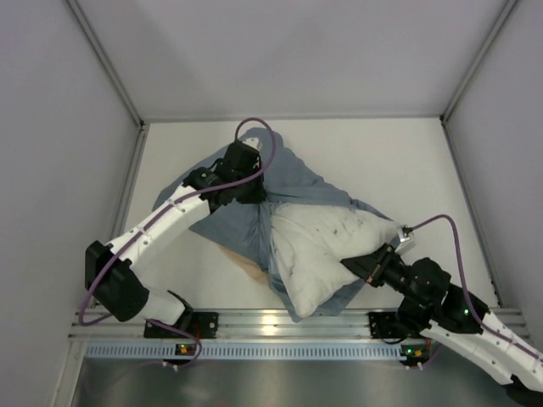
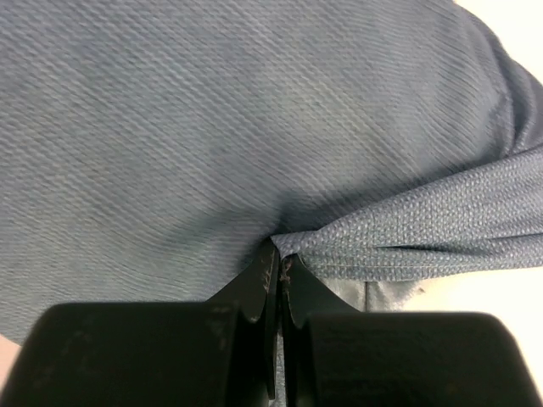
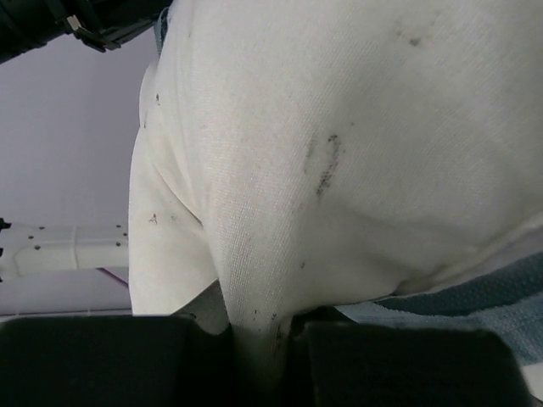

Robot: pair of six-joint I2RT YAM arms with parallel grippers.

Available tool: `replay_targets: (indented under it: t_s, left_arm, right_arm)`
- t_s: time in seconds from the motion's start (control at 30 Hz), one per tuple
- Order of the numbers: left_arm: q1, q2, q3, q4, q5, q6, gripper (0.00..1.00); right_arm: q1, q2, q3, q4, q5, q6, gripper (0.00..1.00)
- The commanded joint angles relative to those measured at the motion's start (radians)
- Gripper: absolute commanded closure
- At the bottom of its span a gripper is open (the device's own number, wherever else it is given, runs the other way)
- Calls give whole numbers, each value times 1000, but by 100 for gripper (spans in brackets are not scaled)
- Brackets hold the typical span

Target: Remove the pillowcase from the pillow

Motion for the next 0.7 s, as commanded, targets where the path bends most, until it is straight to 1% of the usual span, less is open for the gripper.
replay_targets:
  t_s: [0.0,0.07,0.1,0.13,0.2,0.23,0.27,0.33,0.4,0.43,0.47,0.53,0.57,0.6,0.63,0.67]
  left_arm:
    - [89,-18,-21,9,-162,56,100]
    - [153,-12,-73,13,-127,36,100]
    - [214,-12,-97,38,-101,18,100]
    - [241,-15,-126,58,-38,10,100]
    - [296,-35,-215,96,10,-19,100]
    - [307,-45,-248,137,36,-30,100]
    - [315,-61,-315,160,38,-41,100]
    - [330,-105,-374,213,38,-73,100]
    - [332,-148,-440,245,96,-91,100]
    - [332,-159,-456,274,131,-97,100]
    - [330,-188,-485,285,195,-104,100]
    - [330,-220,-506,291,225,-108,100]
    - [330,-263,-529,318,307,-88,100]
    - [329,-292,-542,340,358,-81,68]
    - [329,-323,-552,366,418,-73,40]
    - [321,-393,-555,418,476,-55,18]
  right_arm:
    - [2,-52,148,-100,15,-49,100]
    - [1,-58,194,-139,30,-66,100]
    - [1,-74,242,-176,39,-67,100]
    - [2,-81,266,-190,59,-78,100]
    - [1,-104,338,-219,82,-87,100]
    - [1,-110,366,-248,102,-98,100]
    - [1,-114,389,-262,110,-106,100]
    - [1,-112,464,-308,131,-130,100]
    - [1,-111,489,-329,148,-139,100]
    - [1,-107,480,-329,144,-136,100]
    - [1,-100,460,-329,135,-135,100]
    - [1,-94,437,-329,133,-138,100]
    - [1,-92,426,-328,135,-138,100]
    - [2,-88,402,-325,135,-142,100]
    - [2,-81,388,-322,128,-149,100]
    - [4,-68,377,-314,118,-152,100]
